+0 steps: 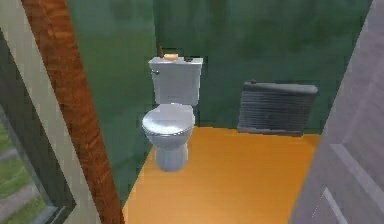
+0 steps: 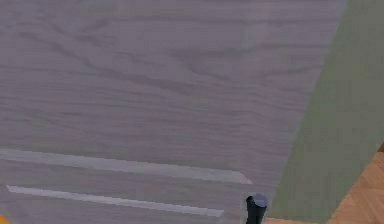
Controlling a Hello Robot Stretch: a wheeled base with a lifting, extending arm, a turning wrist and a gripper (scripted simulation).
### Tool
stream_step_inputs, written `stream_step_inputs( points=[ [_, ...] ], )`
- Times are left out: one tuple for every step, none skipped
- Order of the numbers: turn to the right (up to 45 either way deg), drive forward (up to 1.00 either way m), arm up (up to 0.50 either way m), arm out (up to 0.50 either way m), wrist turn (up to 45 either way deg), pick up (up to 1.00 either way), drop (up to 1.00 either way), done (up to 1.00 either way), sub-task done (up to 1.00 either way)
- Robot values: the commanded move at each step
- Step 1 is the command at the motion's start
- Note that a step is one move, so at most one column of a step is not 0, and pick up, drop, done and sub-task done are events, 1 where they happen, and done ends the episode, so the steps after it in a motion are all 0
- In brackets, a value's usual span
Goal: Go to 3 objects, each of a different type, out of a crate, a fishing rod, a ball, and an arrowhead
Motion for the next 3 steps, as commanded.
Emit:
stream_step_inputs(
  points=[
    [6.0, 0.0, 0.0, 0.0, 0.0, 0.0, 0.0, 0.0, 0.0],
    [0.0, 0.75, 0.0, 0.0, 0.0, 0.0, 0.0, 0.0, 0.0],
    [45.0, 0.0, 0.0, 0.0, 0.0, 0.0, 0.0, 0.0, 0.0]
  ],
)
